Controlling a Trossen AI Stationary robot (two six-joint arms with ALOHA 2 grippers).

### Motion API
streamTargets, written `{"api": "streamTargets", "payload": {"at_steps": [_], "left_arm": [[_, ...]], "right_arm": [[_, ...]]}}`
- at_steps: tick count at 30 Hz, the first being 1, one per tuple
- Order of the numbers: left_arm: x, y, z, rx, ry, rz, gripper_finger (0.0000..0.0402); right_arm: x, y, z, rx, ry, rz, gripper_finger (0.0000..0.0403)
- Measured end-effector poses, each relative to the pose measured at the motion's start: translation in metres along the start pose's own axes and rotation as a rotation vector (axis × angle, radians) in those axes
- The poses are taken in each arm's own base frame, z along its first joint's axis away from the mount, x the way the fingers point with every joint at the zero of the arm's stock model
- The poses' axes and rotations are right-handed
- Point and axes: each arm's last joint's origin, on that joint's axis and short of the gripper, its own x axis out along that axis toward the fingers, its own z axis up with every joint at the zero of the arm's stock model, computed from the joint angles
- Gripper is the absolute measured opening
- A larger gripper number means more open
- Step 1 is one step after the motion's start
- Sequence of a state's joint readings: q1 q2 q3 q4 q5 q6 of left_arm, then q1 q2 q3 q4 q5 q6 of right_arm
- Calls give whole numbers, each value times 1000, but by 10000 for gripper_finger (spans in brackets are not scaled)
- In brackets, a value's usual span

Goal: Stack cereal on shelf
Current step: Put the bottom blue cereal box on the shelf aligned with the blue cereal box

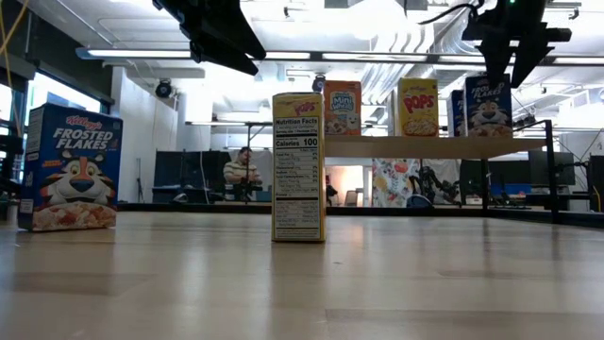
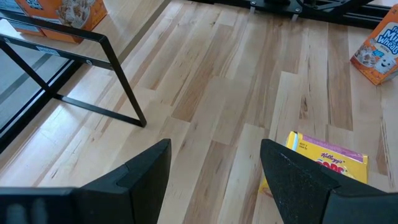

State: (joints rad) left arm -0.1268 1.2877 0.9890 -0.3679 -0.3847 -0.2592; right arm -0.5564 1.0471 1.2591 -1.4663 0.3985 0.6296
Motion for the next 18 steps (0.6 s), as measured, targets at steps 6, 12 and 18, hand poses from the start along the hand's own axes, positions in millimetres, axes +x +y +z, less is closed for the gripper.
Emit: {"api": "streamTargets", "payload": {"at_steps": [6,12,18], "left_arm": [[0,0,0,0,0,0,239],[0,0,0,0,0,0,239],[0,0,0,0,0,0,239]], "right_arm": [[1,0,1,-10,1,-13,234],[-15,-6,1,0,6,16,234],[-20,-5,1,7,62,131,234]]}}
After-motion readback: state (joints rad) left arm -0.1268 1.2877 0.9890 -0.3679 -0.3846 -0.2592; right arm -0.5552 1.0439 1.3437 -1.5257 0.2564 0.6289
